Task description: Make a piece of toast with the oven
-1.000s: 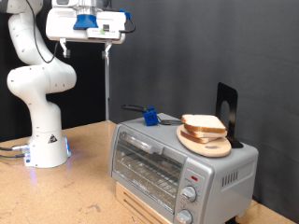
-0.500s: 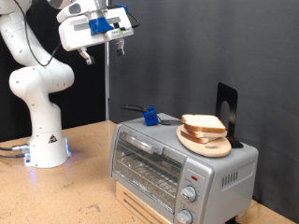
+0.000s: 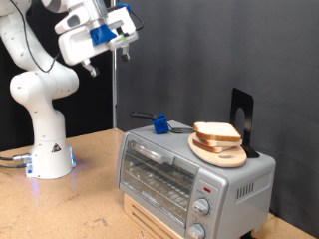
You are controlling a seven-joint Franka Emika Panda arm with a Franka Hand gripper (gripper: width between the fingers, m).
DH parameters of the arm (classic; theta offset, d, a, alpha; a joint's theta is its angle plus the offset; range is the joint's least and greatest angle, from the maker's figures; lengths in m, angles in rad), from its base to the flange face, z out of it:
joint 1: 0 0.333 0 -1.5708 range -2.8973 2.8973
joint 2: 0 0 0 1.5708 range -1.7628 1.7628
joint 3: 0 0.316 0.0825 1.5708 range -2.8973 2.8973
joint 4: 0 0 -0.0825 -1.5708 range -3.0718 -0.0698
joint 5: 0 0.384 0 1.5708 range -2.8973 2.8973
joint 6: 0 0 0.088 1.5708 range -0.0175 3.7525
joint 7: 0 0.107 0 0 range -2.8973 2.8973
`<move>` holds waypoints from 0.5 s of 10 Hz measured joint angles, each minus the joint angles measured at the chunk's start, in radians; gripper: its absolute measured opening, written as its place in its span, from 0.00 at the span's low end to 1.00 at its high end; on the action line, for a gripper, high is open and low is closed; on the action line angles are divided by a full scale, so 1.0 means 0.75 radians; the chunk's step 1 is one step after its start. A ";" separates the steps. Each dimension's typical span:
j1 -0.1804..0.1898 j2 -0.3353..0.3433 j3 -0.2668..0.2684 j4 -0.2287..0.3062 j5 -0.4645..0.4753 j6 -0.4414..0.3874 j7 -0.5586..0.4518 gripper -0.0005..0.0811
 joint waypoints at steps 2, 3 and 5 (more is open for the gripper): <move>0.019 0.074 -0.022 0.047 0.024 -0.014 -0.019 1.00; 0.023 0.057 -0.025 0.035 0.044 -0.015 -0.053 1.00; 0.024 0.044 -0.028 -0.003 0.092 0.029 -0.058 1.00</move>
